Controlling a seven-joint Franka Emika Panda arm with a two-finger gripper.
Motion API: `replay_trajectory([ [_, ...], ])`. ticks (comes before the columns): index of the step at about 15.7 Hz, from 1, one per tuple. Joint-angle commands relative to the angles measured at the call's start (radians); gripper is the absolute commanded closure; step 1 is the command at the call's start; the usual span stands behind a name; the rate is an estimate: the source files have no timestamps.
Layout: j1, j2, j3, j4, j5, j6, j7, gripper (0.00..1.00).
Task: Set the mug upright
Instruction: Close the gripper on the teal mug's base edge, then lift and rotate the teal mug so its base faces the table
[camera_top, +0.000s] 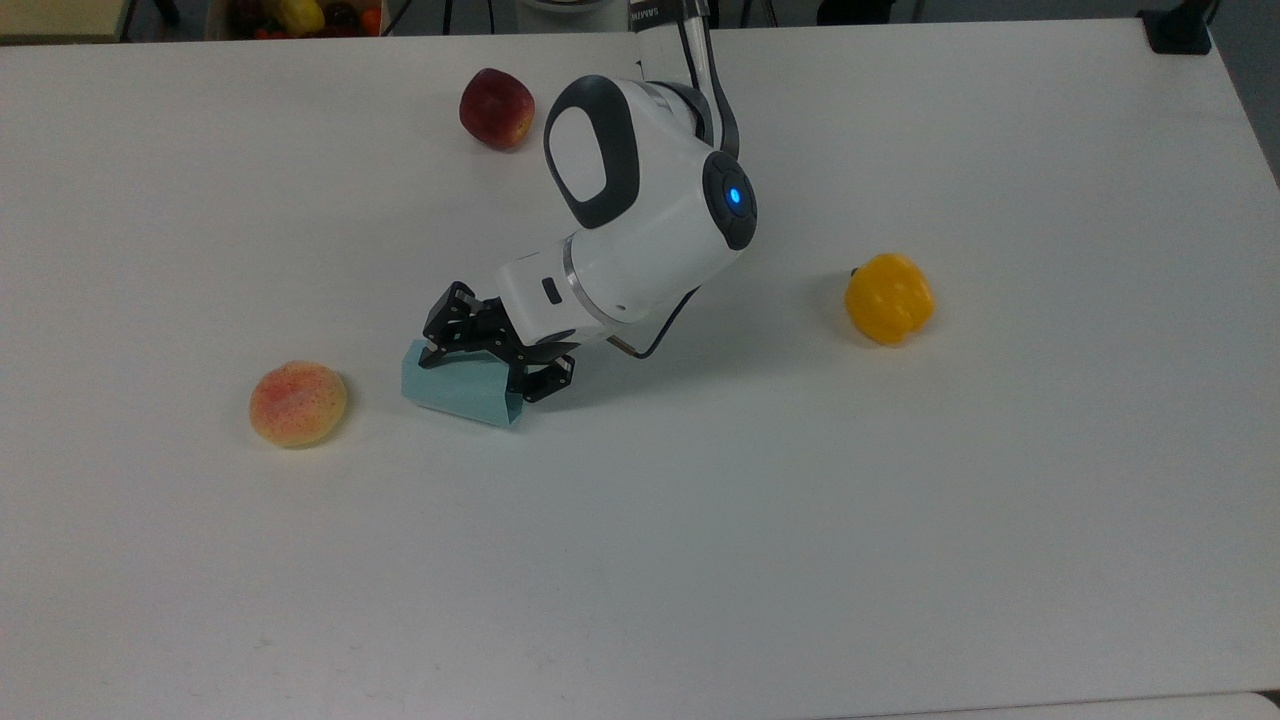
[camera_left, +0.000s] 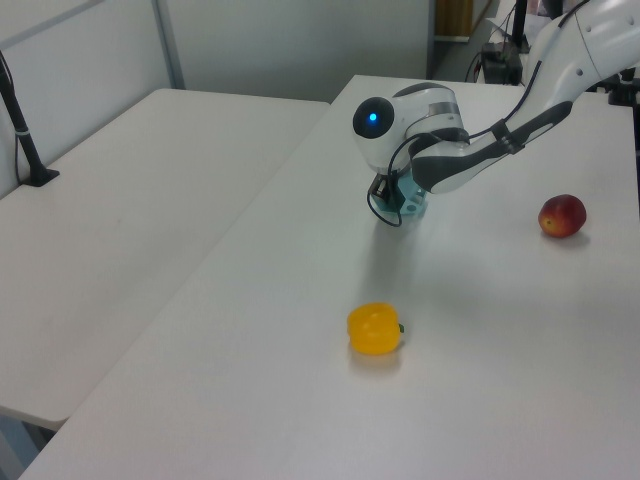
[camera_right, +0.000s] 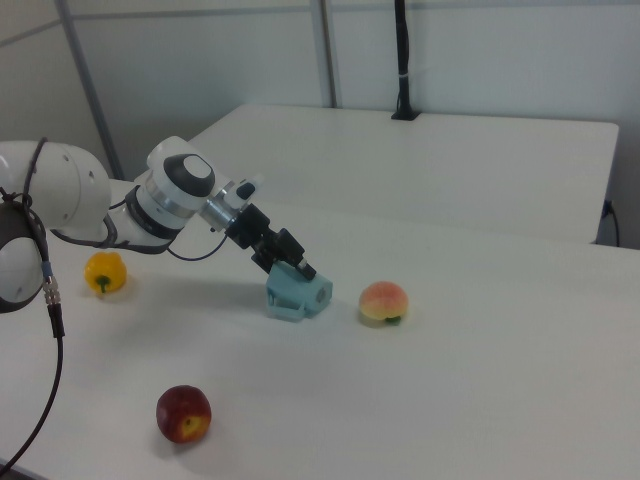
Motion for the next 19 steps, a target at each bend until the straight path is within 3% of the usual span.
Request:
replay_trajectory([
  [1, 0.007, -0.017, -0.004, -0.035, 0.008, 0.019, 0.014, 1.00],
  [5, 0.006, -0.030, -0.002, -0.033, 0.037, 0.006, 0.008, 1.00],
  [13, -0.016, -0.125, 0.006, -0.035, 0.210, 0.003, -0.060, 1.00],
  [16, -0.020, -0.180, 0.006, -0.035, 0.317, -0.018, -0.144, 1.00],
  [19, -0.037, -0.256, 0.006, -0.033, 0.487, -0.058, -0.298, 1.00],
])
